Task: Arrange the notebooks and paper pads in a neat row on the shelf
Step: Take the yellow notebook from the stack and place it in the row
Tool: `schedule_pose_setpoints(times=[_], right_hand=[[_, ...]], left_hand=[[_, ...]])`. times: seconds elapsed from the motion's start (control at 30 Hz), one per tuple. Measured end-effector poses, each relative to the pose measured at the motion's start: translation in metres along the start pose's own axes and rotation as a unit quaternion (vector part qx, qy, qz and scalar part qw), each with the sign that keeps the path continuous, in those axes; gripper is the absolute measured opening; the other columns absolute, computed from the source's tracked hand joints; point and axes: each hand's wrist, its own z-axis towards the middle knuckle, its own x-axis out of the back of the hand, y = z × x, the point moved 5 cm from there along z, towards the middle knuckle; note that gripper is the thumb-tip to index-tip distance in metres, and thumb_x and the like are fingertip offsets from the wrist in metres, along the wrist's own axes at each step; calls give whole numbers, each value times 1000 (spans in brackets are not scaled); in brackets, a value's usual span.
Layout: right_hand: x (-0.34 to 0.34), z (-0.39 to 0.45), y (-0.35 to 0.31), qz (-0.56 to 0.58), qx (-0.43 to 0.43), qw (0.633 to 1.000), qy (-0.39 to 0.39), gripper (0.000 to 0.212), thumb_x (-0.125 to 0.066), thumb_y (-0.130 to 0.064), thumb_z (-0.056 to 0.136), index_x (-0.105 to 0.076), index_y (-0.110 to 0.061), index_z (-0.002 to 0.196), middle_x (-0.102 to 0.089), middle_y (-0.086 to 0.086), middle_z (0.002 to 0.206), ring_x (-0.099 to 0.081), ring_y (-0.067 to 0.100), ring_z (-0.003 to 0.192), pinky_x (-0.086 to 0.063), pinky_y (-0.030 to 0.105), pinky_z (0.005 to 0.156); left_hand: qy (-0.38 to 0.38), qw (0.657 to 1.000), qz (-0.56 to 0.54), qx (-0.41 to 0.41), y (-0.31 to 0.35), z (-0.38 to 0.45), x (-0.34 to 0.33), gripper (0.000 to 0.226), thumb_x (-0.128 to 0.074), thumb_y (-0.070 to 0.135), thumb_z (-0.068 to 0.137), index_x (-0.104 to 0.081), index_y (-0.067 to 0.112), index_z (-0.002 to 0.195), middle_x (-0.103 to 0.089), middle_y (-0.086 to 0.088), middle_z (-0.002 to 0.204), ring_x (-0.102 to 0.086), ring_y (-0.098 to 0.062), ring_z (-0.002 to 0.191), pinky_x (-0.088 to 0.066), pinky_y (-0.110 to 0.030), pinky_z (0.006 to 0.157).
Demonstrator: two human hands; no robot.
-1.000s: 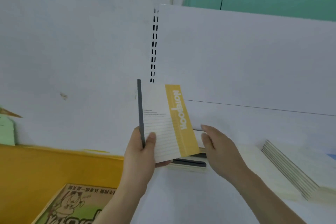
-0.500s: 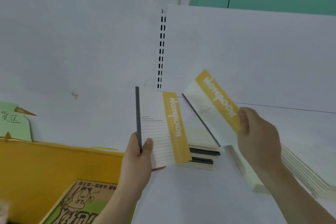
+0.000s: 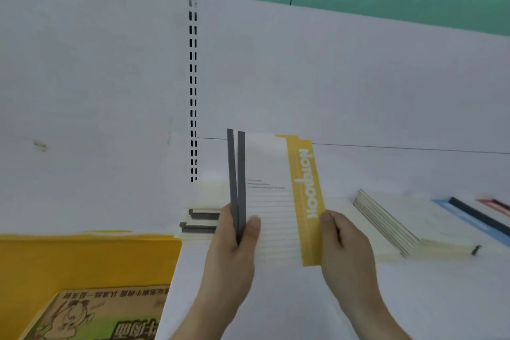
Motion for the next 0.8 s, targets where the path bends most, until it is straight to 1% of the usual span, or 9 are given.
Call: schedule_pose_setpoints(times=[0.1, 0.17, 0.23, 0.33, 0.47, 0.53, 0.6, 0.7, 0.8], right_hand=[[19, -6, 6, 19, -6, 1000, -5, 29, -43, -26, 101, -59, -27, 76, -56, -12, 62, -49, 7, 58, -35, 13, 52], [30, -9, 13, 63, -43, 997, -3, 27, -43, -25, 101, -66, -31, 90, -64, -10, 73, -59, 8, 66, -51, 19, 55], [38, -15, 20, 90, -77, 993, -22, 28, -40, -24, 102, -64, -37, 106, -68, -13, 82, -64, 8, 74, -58, 29, 54], [62, -21, 31, 64, -68, 995, -41, 33, -39, -22, 102, -55, -41, 125, -69, -15, 93, -65, 5, 78, -58, 25, 58], [113, -20, 56, 24, -67, 997, -23, 39, -46, -26, 100, -41, -46, 133, -62, -20, 105, -65, 5, 79, -56, 21, 59], [141, -19, 70, -19, -62, 998, -5, 49, -49, -34, 97, -32, -44, 141, -57, -21, 113, -63, 3, 83, -57, 24, 66], [171, -20, 81, -82, -29, 996, -4, 54, -47, -44, 94, -29, -42, 145, -52, -20, 125, -58, 0, 97, -55, 27, 81], [225, -22, 99, -149, 16, 988, -23, 66, -43, -58, 86, -23, -40, 147, -38, -25, 130, -43, -13, 109, -45, 12, 83], [288, -22, 128, -198, 16, 980, -32, 77, -43, -67, 79, -19, -39, 147, -26, -29, 132, -33, -21, 114, -35, -2, 81]], left_hand=[[-74, 989, -101, 77, -3, -9, -25, 22, -47, 24, 103, -57, 41, 113, -70, 15, 96, -70, -13, 87, -61, -40, 62], [-94, 985, -115, 92, -3, -16, -42, 23, -45, 26, 104, -56, 42, 117, -70, 14, 96, -70, -15, 87, -60, -48, 56], [-87, 986, -112, 88, -3, -21, -56, 21, -45, 26, 104, -54, 36, 119, -70, 11, 98, -70, -16, 85, -60, -49, 54], [-78, 990, -96, 65, -4, -27, -80, 26, -44, 23, 104, -50, 39, 124, -69, 10, 101, -71, -18, 82, -59, -47, 49], [-93, 993, -67, 13, 11, -43, -125, 50, -43, 17, 104, -35, 53, 138, -67, 17, 111, -71, -22, 78, -57, -43, 44], [-97, 993, -70, 6, 15, -54, -153, 55, -44, 15, 104, -33, 53, 142, -67, 17, 112, -71, -21, 76, -57, -44, 44], [-99, 992, -76, 8, 17, -65, -184, 58, -44, 17, 104, -28, 52, 147, -67, 18, 111, -71, -24, 70, -57, -43, 44], [-108, 991, -81, 15, 19, -84, -239, 59, -44, 17, 104, -26, 54, 147, -67, 14, 115, -69, -28, 63, -56, -41, 43], [-125, 988, -80, 30, 21, -109, -304, 56, -45, 17, 104, -31, 55, 144, -68, 15, 112, -71, -25, 67, -57, -41, 43]])
